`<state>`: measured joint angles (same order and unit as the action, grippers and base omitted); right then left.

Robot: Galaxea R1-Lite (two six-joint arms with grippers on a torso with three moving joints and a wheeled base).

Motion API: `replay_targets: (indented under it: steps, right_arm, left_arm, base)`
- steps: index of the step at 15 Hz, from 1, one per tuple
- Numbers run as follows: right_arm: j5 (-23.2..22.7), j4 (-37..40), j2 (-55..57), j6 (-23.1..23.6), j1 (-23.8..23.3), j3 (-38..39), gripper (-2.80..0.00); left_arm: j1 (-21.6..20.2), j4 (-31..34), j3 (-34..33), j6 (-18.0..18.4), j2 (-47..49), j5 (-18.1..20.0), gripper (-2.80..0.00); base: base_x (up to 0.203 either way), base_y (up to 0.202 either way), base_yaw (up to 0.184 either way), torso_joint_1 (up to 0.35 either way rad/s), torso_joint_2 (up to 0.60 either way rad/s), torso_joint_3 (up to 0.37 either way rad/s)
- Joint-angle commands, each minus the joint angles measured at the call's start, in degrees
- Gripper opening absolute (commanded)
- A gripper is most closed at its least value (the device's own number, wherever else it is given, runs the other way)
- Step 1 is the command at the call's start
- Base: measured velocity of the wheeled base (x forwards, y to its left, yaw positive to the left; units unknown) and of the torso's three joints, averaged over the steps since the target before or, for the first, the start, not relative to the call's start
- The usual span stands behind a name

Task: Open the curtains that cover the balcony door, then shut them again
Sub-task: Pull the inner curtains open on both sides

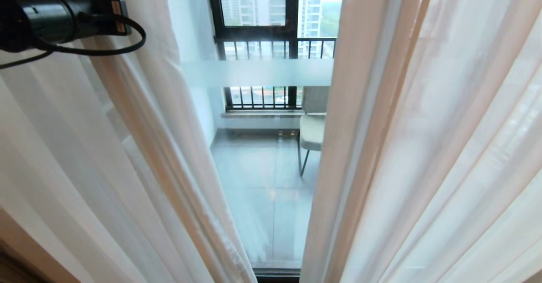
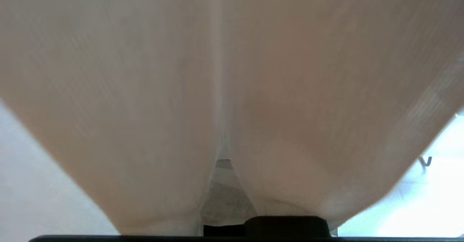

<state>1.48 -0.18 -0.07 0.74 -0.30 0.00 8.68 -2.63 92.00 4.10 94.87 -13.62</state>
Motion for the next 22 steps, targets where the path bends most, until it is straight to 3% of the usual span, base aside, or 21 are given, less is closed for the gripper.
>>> replay_targets:
  steps: [1,22]
  right_arm:
    - [0.02,0.01,0.07,0.05,0.04,0.0,-2.8]
    - [0.02,0.01,0.07,0.05,-0.05,0.0,-2.8]
  left_arm:
    - [0.02,0.0,0.02,0.03,-0.03,-0.09,-2.8]
    - [-0.04,0.0,-0.46,0.03,-0.04,-0.09,-2.8]
  base:
    - [0.0,0.188,-0.002,-0.003,0.0,0.002]
    - [0.0,0.191,0.001,0.002,0.0,0.003]
